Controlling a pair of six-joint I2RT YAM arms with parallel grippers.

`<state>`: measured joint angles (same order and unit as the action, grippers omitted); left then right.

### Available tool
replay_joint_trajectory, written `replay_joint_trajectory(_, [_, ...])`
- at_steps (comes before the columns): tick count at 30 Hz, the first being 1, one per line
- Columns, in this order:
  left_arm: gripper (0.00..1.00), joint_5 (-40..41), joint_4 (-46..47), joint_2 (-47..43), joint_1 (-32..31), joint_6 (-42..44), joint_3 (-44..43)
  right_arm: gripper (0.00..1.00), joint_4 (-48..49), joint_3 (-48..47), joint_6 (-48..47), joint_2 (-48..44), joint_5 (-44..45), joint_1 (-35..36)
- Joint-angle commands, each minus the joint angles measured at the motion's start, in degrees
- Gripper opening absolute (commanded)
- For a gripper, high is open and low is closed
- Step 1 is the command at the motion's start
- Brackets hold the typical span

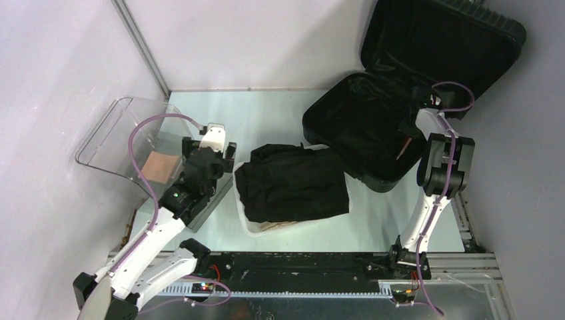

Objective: Open, take out, and arrange the luggage
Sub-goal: Pick up the makeup from the center of the board.

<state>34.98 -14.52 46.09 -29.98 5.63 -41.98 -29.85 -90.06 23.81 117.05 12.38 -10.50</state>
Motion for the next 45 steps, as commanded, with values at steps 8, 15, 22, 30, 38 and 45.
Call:
replay_joint_trajectory(8, [1.0,2.1,1.5,0.0,-1.8,1.6,0.0,0.26,7.3,2.5,2.8,4.1,-0.4,-2.2])
replay_joint_trajectory(15, [1.0,2.3,1.6,0.0,-2.5,2.1,0.1,0.24,5.1,0.6,3.2,6.3,-1.5,-2.2])
replay_joint_trajectory(22, [1.0,2.0,1.5,-0.1,-2.7,2.3,0.2,0.4,-0.3,-0.1,7.7,5.9,-1.7,-1.3])
replay_joint_trajectory(30, [1.0,2.0,1.6,-1.7,-2.7,2.4,0.5,0.34,-4.7,-3.8,8.9,7.7,-1.6,-0.2])
replay_joint_trajectory(38, [1.0,1.7,1.4,-1.7,-2.8,2.4,0.5,0.18,-3.1,-3.1,5.7,7.4,-2.8,-0.5])
replay_joint_trajectory(45, [1.0,1.8,1.4,-2.0,-2.8,2.5,0.6,0.13,-1.4,-1.1,1.1,3.9,-6.7,-0.9])
